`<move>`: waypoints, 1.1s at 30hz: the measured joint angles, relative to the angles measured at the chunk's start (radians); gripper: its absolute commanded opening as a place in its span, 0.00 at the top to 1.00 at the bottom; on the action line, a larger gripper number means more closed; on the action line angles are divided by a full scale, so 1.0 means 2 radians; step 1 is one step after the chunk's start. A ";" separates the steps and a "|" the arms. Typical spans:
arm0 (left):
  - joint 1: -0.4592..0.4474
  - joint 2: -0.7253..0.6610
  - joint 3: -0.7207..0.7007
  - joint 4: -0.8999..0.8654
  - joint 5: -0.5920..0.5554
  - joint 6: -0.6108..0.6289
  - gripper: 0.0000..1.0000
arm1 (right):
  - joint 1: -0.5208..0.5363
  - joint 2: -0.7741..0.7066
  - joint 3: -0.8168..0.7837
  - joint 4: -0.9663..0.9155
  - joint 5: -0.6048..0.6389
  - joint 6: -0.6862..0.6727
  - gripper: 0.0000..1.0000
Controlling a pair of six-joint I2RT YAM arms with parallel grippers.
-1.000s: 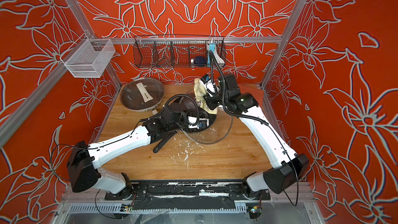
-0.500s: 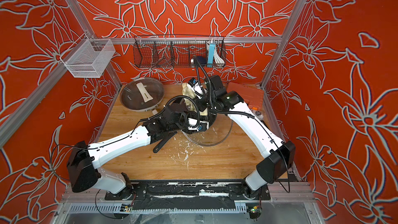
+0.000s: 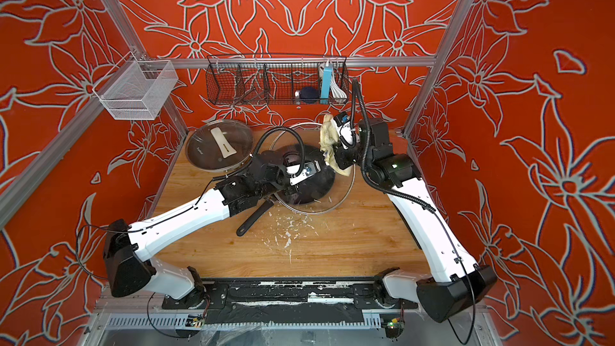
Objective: Wipe the pot lid with a cloth
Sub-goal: Wipe the pot lid, then place the pot lid on the cooking pot.
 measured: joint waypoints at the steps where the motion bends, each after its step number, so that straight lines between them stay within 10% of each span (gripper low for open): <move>1: 0.000 0.000 0.006 -0.009 -0.009 -0.016 1.00 | -0.001 -0.006 -0.003 -0.002 0.003 0.002 1.00; 13: 0.011 0.011 0.086 -0.193 -0.115 -0.272 1.00 | -0.003 -0.068 -0.055 -0.023 0.001 0.006 1.00; 33: 0.101 0.258 0.398 -0.451 -0.043 -0.496 1.00 | -0.002 -0.068 -0.057 -0.043 -0.046 -0.002 1.00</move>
